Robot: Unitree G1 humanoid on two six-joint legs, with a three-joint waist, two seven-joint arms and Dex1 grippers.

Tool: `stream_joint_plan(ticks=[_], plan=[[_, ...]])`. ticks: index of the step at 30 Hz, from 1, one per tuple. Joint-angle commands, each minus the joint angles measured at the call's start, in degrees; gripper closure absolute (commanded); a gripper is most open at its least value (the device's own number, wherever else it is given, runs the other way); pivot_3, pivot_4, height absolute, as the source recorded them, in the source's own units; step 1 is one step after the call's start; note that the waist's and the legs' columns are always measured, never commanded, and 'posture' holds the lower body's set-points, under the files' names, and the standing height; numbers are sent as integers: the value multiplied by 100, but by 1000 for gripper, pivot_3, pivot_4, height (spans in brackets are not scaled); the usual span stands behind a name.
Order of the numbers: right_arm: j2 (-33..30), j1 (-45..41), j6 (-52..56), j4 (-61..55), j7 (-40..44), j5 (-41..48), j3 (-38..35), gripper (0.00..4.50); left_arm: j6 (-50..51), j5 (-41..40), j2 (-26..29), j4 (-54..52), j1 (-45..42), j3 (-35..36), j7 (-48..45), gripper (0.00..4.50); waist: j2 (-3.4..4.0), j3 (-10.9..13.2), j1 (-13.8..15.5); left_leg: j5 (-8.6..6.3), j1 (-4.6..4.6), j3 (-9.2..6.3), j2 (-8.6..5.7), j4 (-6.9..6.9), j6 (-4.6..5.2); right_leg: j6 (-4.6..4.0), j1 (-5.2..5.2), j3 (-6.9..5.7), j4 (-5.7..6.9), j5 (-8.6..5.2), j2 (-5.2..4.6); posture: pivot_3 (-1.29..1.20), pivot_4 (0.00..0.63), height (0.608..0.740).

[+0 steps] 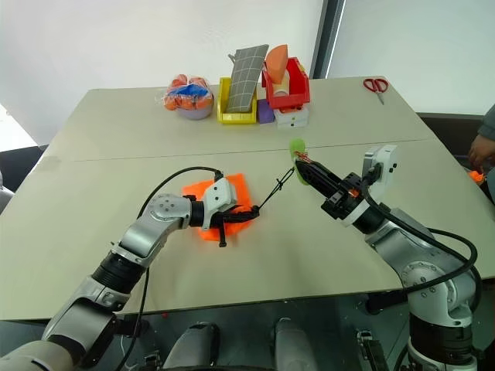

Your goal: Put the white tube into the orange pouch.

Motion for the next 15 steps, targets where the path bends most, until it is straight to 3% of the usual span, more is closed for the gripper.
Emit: stream_joint_plan(ticks=[1,9,12,15], plan=[[-7,-74,-132,-98,53,65,-22,4500,38,-250,-58,-247,2,219,-39,4431,0,0,-1,0,0,0,0,0,0,0,0,0,0,0,0,0,150,740],[4,-82,-143,-86,62,46,14,4500,409,-687,-2,-492,-14,367,-298,4431,0,0,-3,0,0,0,0,0,0,0,0,0,0,0,0,0,150,740],[11,-81,-159,-84,57,41,38,4500,352,-557,18,-487,-26,324,-198,3535,0,0,-1,0,0,0,0,0,0,0,0,0,0,0,0,0,150,740],[15,-73,-169,-91,58,38,53,4500,287,-400,53,-486,-8,229,-138,2032,0,0,-1,0,0,0,0,0,0,0,1,0,0,0,0,0,150,740]])
